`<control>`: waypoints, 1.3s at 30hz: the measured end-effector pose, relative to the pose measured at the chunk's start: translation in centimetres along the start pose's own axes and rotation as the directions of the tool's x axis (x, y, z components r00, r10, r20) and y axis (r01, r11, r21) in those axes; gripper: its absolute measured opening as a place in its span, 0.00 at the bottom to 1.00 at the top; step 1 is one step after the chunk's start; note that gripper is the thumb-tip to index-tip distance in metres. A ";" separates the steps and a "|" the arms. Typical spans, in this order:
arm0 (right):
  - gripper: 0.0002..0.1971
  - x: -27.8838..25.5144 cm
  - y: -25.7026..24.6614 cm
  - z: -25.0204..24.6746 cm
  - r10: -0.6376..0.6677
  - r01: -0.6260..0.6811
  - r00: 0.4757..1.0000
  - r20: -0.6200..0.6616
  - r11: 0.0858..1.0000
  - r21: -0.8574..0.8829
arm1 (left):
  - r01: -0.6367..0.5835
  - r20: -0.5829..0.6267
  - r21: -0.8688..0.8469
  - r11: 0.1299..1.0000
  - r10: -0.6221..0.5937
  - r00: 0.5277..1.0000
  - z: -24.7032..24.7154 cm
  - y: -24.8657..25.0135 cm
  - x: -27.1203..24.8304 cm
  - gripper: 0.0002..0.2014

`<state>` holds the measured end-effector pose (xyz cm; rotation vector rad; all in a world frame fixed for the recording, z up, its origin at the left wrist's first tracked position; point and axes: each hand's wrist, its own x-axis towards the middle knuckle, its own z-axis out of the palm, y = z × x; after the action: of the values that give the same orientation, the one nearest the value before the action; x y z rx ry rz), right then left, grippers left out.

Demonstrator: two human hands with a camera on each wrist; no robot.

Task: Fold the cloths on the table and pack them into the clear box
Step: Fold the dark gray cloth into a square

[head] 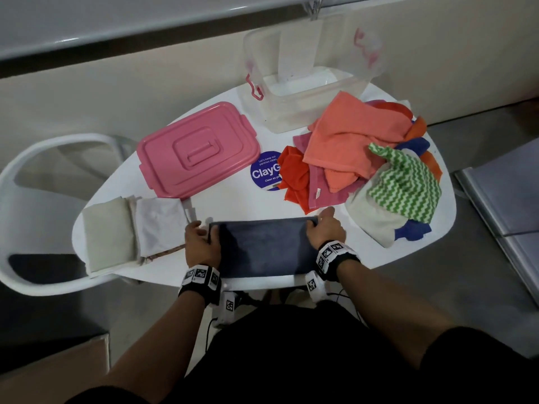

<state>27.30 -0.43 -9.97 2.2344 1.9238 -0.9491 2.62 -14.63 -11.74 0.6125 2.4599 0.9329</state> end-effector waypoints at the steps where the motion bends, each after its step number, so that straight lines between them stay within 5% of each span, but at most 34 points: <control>1: 0.21 -0.3 0.0 -0.1 -0.064 0.057 0.996 -0.070 0.993 -0.101 | -0.107 -0.043 0.063 0.992 0.110 0.993 -0.4 0.1 -0.1 0.19; 3: 0.16 -0.9 -0.1 -0.1 -0.253 0.229 0.961 -0.112 0.955 -0.187 | -0.336 -0.024 0.188 0.923 0.346 0.938 -0.9 0.1 -0.8 0.14; 5: 0.09 -1.6 0.2 0.1 -0.405 0.412 0.911 0.077 0.903 -0.124 | -0.504 0.201 0.196 0.841 0.469 0.860 -0.7 -0.3 -1.7 0.13; 7: 0.10 -2.3 0.7 0.5 -0.445 0.531 0.804 0.394 0.836 -0.138 | -0.578 0.463 0.199 0.791 0.444 0.767 0.0 -1.4 -2.3 0.21; 9: 0.15 -2.5 1.3 0.6 -0.404 0.587 0.745 0.531 0.775 -0.234 | -0.595 0.555 0.258 0.761 0.387 0.736 0.5 -2.7 -2.1 0.29; 16: 0.37 -2.7 2.0 -0.8 -0.280 0.470 0.869 0.408 0.726 -0.502 | -0.479 0.356 0.418 0.772 0.346 0.868 0.1 -3.3 -2.1 0.26; 19: 0.39 -3.0 1.6 -1.3 -0.277 0.407 0.909 0.312 0.751 -0.520 | -0.278 0.248 0.443 0.852 0.181 0.952 -0.6 -2.7 -2.5 0.29; 21: 0.37 -3.1 1.0 -1.1 -0.399 0.478 0.878 0.265 0.756 -0.447 | -0.164 0.222 0.429 0.888 0.072 0.972 -1.2 -2.6 -2.3 0.34; 25: 0.44 -4.0 0.5 0.8 -0.484 0.618 0.784 0.389 0.674 -0.406 | -0.045 0.289 0.337 0.941 -0.058 0.956 -1.6 -2.4 -1.6 0.35; 30: 0.62 -4.3 0.5 1.7 -0.377 0.538 0.842 0.386 0.628 -0.562 | -0.168 0.406 0.487 0.857 -0.052 0.913 -1.5 -2.2 -0.7 0.25; 32: 0.66 -3.8 0.9 1.6 -0.369 0.556 0.828 0.423 0.637 -0.533 | -0.171 0.437 0.431 0.886 -0.040 0.898 -1.3 -1.6 -0.6 0.21; 36: 0.63 -3.4 1.9 1.4 -0.435 0.616 0.779 0.451 0.665 -0.422 | 0.011 0.472 0.223 0.975 -0.118 0.874 -1.7 -0.3 -0.4 0.13; 39: 0.45 -4.4 1.8 1.6 -0.646 0.681 0.733 0.213 0.701 -0.212 | -0.060 0.443 0.076 0.995 0.021 0.896 -2.4 1.8 -0.6 0.17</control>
<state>28.06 -5.37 -9.87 1.2740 2.6604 -0.7545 2.23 -14.92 -8.76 0.8096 2.0900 0.6164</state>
